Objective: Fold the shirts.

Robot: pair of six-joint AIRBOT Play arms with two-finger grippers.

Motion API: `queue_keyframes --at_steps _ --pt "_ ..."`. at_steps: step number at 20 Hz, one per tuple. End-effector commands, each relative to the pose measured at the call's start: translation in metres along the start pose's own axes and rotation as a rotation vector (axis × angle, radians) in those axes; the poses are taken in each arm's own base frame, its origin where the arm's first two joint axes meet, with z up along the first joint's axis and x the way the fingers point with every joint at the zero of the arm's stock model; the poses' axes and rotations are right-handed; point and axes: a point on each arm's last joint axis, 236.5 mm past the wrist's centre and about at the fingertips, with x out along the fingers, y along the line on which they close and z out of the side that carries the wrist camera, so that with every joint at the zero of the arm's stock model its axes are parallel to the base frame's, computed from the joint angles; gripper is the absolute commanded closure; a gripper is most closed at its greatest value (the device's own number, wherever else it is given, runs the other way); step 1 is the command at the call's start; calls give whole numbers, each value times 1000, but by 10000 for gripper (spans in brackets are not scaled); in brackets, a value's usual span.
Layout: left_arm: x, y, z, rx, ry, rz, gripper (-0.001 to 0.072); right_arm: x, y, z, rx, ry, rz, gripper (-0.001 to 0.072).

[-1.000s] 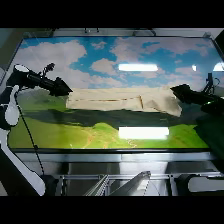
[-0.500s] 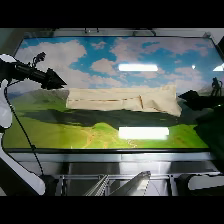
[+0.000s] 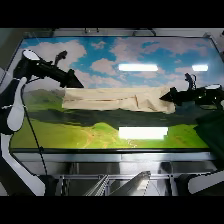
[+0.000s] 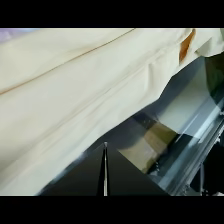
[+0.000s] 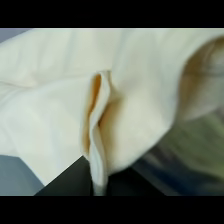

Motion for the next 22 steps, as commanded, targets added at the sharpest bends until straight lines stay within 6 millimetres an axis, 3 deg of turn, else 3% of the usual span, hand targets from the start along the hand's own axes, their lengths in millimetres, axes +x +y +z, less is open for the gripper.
queue_keyframes --at_steps 1,5,9,12,13,14,16,18,19,20,22 --pt "74 -30 10 67 -27 38 712 -11 30 -7 -26 55 63 694" --pt "162 -56 3 211 -38 145 703 -51 36 -33 -48 148 37 694" --pt "228 -75 -30 294 122 209 702 -83 47 -46 -66 179 43 694" --pt "252 -98 -70 309 307 178 704 -110 48 -42 -77 134 27 695" --pt "254 -111 -74 316 317 164 705 -122 47 -38 -81 108 18 695" --pt "256 -138 -76 324 302 107 705 -137 43 -34 -87 88 -9 695" --pt "244 -211 -74 367 236 -74 704 -170 26 -30 -69 65 -109 696" --pt "202 -269 -69 459 163 -200 706 -208 18 -20 -45 3 -195 695" --pt "173 -279 -61 516 121 -184 706 -223 24 -16 -39 -34 -204 695" --pt "143 -274 -51 543 74 -127 706 -231 35 -14 -47 -56 -202 695" --pt "81 -244 -40 529 18 -15 701 -229 73 -21 -88 -48 -142 695"
